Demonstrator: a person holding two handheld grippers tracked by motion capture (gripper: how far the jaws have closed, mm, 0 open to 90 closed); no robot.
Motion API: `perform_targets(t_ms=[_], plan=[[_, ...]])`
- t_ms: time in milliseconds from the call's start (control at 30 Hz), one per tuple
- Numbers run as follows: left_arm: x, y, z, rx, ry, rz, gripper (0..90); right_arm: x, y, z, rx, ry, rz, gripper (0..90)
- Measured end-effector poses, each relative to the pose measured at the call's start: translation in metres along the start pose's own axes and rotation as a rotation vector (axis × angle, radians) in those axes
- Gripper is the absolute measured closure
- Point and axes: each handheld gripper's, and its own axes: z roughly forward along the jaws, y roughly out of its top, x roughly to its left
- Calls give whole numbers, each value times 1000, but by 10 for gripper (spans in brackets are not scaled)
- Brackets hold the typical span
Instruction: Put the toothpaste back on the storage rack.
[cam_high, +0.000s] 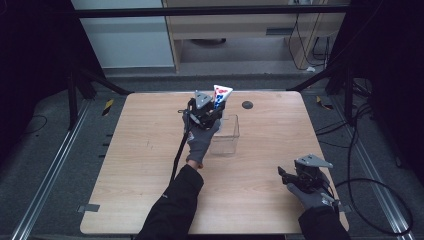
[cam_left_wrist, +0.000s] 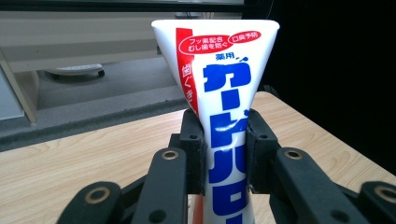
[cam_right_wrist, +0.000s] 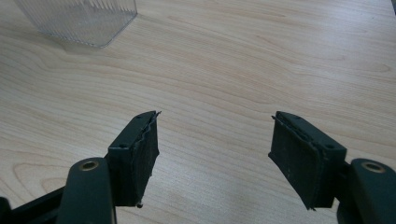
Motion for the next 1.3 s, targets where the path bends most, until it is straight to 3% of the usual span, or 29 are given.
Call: perform_targets(t_ms=[600,1300], plan=[[-2,-20,16,49,-6,22,720,1,0,0,4,5,0,320],[-2,-44,16,74,24,50,714,0,0,1,4,-5,-8,320]])
